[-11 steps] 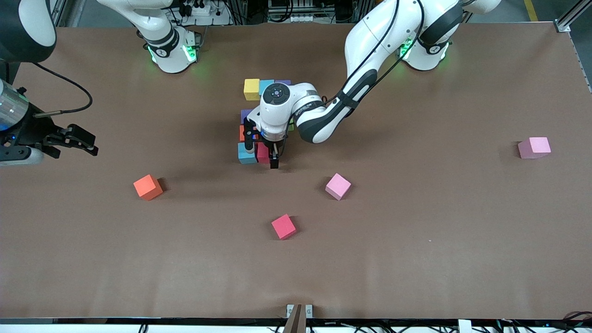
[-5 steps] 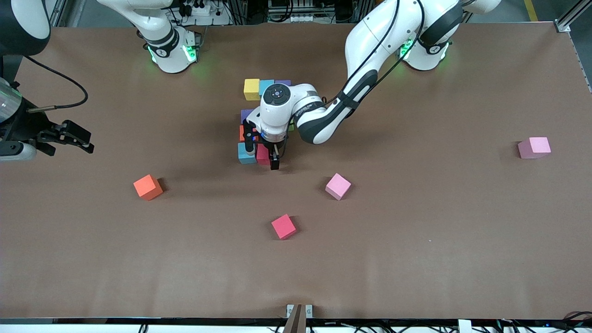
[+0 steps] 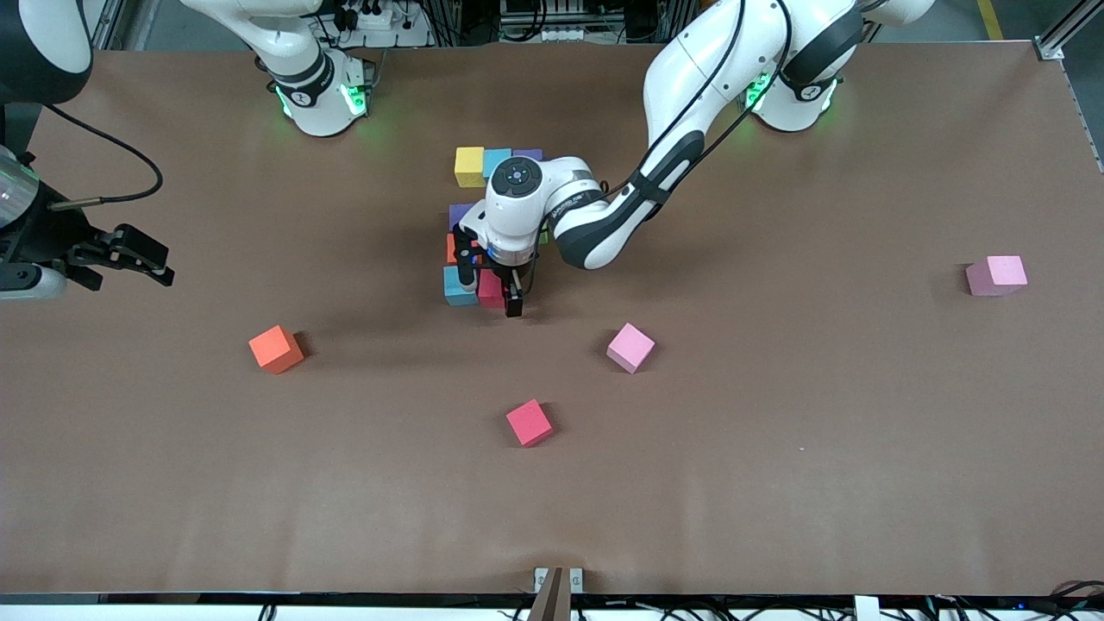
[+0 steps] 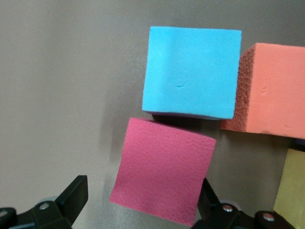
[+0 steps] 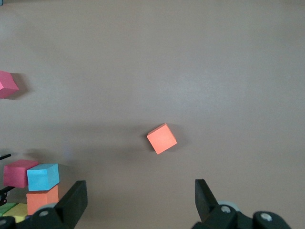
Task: Form number 2 with 11 blocks
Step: 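Set the pink cube below the teal cube and open the left gripper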
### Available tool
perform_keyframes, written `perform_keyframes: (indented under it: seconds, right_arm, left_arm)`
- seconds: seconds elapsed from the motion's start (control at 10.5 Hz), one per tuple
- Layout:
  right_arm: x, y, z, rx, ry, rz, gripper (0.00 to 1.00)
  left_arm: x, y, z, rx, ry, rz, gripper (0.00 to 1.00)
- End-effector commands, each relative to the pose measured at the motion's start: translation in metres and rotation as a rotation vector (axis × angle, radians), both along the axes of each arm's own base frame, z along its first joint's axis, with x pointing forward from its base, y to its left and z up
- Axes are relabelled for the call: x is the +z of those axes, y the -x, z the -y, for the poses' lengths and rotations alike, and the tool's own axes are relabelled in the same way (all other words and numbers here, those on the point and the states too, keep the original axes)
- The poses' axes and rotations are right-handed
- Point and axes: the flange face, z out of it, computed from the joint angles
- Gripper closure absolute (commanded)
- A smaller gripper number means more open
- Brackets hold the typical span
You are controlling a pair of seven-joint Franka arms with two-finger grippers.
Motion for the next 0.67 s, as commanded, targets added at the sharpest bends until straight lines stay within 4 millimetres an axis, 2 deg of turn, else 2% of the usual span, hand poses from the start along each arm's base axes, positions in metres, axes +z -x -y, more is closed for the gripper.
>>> perform_keyframes:
  seconds: [0.0, 0.29, 0.57]
  right_arm:
    - [0.005, 0.004, 0.004, -0.019, -0.026, -0.002, 0.00]
    - [0.007, 0.005, 0.004, -0.019, -0.026, -0.001, 0.00]
    - [0.007, 0.005, 0.003, -0.013, -0.025, -0.001, 0.00]
  left_arm:
    - [0.012, 0.007, 0.007, 0.000, 0.008, -0.007, 0.00]
    - [0.028, 0.023, 0.009, -0.021, -0.038, -0.048, 0.00]
    - [0.046, 0.029, -0.001, -0.064, -0.071, -0.062, 0.00]
